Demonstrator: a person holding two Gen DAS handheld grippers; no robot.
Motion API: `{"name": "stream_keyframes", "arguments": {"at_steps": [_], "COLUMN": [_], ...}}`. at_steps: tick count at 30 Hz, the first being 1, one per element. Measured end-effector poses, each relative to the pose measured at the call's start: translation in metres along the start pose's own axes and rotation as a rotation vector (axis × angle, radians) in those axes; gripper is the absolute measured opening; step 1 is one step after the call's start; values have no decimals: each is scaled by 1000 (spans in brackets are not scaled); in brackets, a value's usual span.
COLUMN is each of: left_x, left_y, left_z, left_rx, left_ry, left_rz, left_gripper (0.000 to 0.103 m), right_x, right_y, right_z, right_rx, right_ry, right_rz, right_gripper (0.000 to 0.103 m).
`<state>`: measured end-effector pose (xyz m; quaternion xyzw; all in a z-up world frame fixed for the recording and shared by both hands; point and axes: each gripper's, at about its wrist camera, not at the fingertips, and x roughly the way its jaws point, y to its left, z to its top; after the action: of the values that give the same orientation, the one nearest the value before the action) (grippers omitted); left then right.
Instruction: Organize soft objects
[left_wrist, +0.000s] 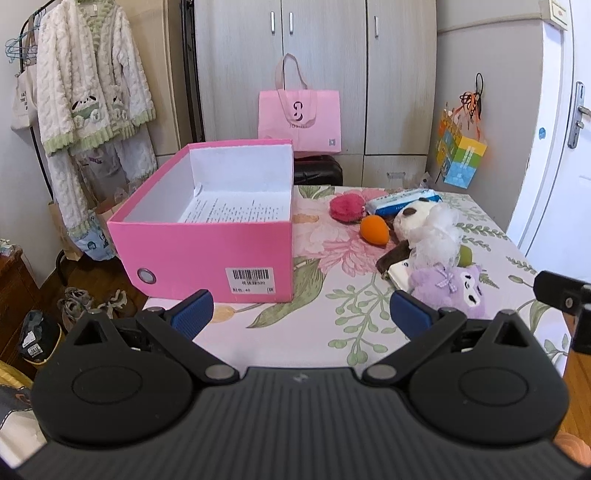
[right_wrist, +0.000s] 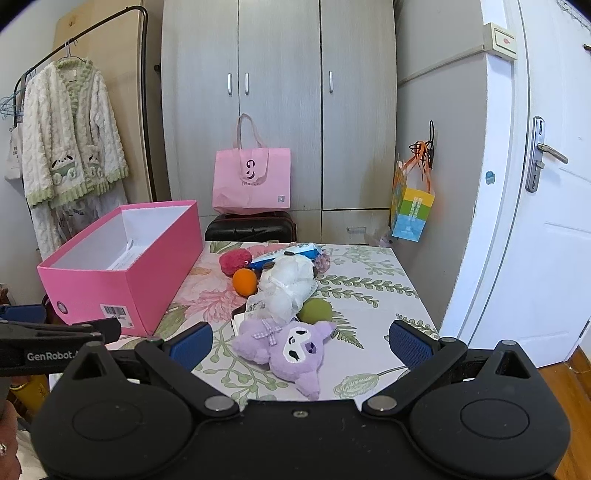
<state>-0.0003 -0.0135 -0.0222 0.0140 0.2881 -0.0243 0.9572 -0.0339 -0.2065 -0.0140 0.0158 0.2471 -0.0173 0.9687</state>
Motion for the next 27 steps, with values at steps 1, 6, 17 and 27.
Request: {"name": "stream_keyframes", "arguments": {"at_steps": [1, 6, 17, 27], "left_x": [0, -1, -4, -4], "left_y": [0, -2, -3, -4], "left_z": [0, 0, 0, -1], "left_rx": [0, 9, 27, 41], "left_ry": [3, 4, 0, 5], "left_rz": [0, 7, 5, 4], "left_gripper": [103, 103, 103, 103], "right_x": [0, 0, -2, -1], "right_y": [0, 0, -5, -4], "right_z": [0, -1, -2, -3], "right_rx": [-2, -5, 1, -17], "right_ry": [1, 3, 2, 1], "right_rz": [-1, -1, -4, -2], "right_gripper": [103, 103, 103, 103]}}
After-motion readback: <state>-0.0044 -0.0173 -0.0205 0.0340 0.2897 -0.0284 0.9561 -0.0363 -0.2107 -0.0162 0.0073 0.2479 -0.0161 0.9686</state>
